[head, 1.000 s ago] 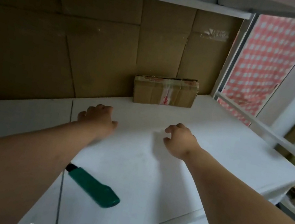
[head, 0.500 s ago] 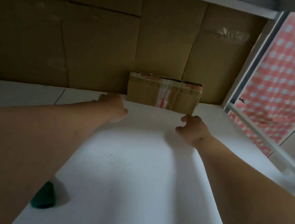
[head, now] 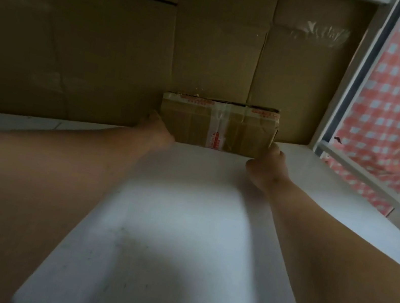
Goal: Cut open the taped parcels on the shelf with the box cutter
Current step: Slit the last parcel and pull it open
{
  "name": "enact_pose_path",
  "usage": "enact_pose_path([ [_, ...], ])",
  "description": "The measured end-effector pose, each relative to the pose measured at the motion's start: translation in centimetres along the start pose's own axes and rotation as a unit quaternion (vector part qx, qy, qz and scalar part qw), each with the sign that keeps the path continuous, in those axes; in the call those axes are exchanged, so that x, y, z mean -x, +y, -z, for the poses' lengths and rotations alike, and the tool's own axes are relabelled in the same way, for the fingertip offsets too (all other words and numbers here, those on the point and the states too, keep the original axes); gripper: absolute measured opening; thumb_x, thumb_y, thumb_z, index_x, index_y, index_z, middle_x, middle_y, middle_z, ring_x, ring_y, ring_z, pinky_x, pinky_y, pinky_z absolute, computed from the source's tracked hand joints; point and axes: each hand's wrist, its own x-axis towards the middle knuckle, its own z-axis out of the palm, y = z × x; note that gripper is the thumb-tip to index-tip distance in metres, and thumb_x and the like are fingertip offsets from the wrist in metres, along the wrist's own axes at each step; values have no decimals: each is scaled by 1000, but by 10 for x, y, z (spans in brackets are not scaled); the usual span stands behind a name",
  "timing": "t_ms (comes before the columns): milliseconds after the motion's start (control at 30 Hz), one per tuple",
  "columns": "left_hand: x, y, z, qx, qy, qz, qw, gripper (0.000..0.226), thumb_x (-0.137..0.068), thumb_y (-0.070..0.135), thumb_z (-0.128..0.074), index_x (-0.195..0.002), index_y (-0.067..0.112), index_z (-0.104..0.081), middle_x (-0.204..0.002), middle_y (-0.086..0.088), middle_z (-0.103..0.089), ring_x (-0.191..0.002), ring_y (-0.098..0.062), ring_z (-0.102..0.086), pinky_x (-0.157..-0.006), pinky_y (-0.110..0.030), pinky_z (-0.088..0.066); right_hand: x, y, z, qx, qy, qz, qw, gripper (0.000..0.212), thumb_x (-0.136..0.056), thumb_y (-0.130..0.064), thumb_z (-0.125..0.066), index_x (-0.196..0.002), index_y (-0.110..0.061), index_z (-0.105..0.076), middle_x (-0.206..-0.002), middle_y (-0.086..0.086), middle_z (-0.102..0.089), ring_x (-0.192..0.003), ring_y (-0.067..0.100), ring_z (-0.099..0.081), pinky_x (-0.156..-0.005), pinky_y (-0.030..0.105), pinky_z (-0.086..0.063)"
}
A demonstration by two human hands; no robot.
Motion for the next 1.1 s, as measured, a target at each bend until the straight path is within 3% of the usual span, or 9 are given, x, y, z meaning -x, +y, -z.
enact_pose_path([
  [200,-30,11,-6,77,1,55,996,50,-99,11,-48,-146,2,-33,-145,-19,-42,-130,-34,-44,-108,-41,-38,-29,-5,3,-111,-3,-25,994,57,-91,-13,-51,-145,-12,-34,-142,14,-48,-128,35,-48,-108,49,-41],
  [333,-40,11,-11,181,-8,62,982,34,-97,9,-52,-131,5,-49,-133,-15,-51,-103,-27,-49,-82,-35,-41,-42,0,3,-180,-13,-32,983,57,-91,1,-47,-144,-13,-33,-136,13,-51,-121,32,-51,-104,44,-43],
  [467,-39,-4,-7,250,33,50,966,60,-93,39,-60,-144,16,-38,-145,-9,-44,-127,-31,-46,-94,-35,-37,-38,-2,4,-216,-14,-51,975,58,-88,1,-43,-143,-15,-35,-131,7,-49,-118,30,-49,-96,39,-43],
  [667,-24,-28,29,190,58,70,978,71,-93,66,-38,-151,27,-27,-153,-4,-36,-133,-34,-41,-108,-51,-38,-2,-21,0,-194,-39,-51,979,60,-87,-8,-42,-145,-20,-32,-140,14,-41,-122,39,-47,-105,53,-43],
  [767,-8,-46,58,129,93,49,986,62,-98,53,-39,-153,27,-24,-149,-10,-40,-127,-39,-46,-106,-51,-43,24,-35,-1,-211,-67,-49,974,55,-87,-8,-46,-140,-20,-34,-126,13,-50,-106,35,-53,-78,40,-50],
  [867,13,-64,86,116,102,46,987,62,-99,48,-42,-154,29,-18,-147,-11,-43,-122,-39,-51,-101,-50,-48,55,-52,-1,-208,-84,-55,973,47,-87,-7,-47,-131,-20,-38,-106,13,-56,-84,25,-50,-57,29,-37],
  [933,29,-77,106,90,94,42,991,64,-99,47,-44,-154,28,-18,-144,-14,-45,-118,-41,-54,-98,-50,-49,77,-64,1,-197,-99,-59,974,44,-87,-6,-48,-127,-20,-39,-101,11,-58,-79,22,-52,-59,30,-41],
  [1033,52,-95,137,31,101,5,994,63,-99,43,-48,-152,22,-24,-142,-17,-49,-118,-41,-55,-97,-42,-47,106,-85,5,-171,-102,-57,978,43,-85,-4,-52,-126,-13,-43,-117,11,-56,-101,29,-57,-80,40,-52],
  [1100,67,-107,156,-3,98,-19,995,60,-98,43,-49,-150,22,-26,-137,-16,-53,-117,-39,-56,-92,-40,-46,122,-101,7,-182,-93,-54,977,42,-83,-3,-54,-123,-10,-45,-117,10,-58,-102,28,-58,-80,39,-54],
])
